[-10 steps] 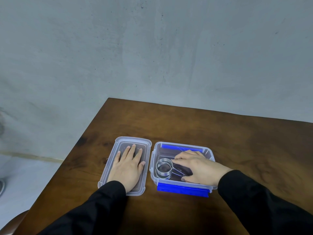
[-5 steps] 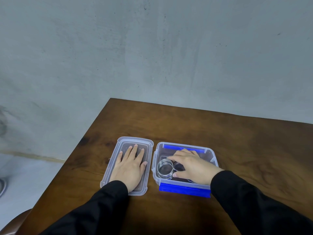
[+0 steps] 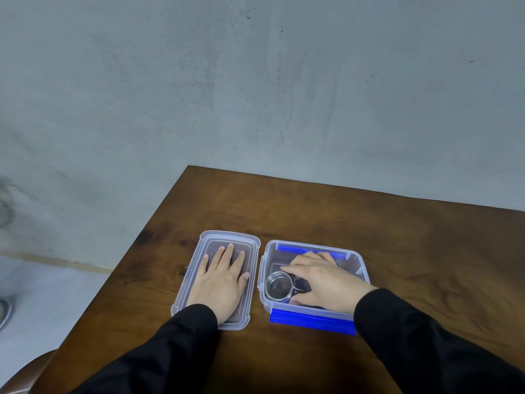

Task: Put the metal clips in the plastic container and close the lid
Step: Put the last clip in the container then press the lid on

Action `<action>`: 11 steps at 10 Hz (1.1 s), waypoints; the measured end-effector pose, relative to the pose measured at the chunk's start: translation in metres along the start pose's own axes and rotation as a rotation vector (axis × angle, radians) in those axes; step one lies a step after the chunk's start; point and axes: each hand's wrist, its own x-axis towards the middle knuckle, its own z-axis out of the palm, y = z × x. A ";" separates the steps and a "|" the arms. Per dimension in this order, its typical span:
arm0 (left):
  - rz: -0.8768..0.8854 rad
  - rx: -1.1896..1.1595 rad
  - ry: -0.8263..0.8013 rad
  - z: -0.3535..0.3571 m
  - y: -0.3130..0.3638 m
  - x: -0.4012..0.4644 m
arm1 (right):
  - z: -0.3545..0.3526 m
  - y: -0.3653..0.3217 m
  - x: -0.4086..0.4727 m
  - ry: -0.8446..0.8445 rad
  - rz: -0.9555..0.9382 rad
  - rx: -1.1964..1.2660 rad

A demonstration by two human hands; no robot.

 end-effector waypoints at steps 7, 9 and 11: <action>0.358 0.015 0.054 -0.020 -0.032 -0.084 | 0.035 0.060 -0.071 0.514 0.556 0.791; 0.398 0.004 0.054 -0.009 -0.043 -0.075 | 0.038 0.057 -0.073 0.508 0.554 0.871; 0.408 0.006 0.130 -0.010 -0.046 -0.060 | 0.038 0.057 -0.072 0.485 0.557 0.843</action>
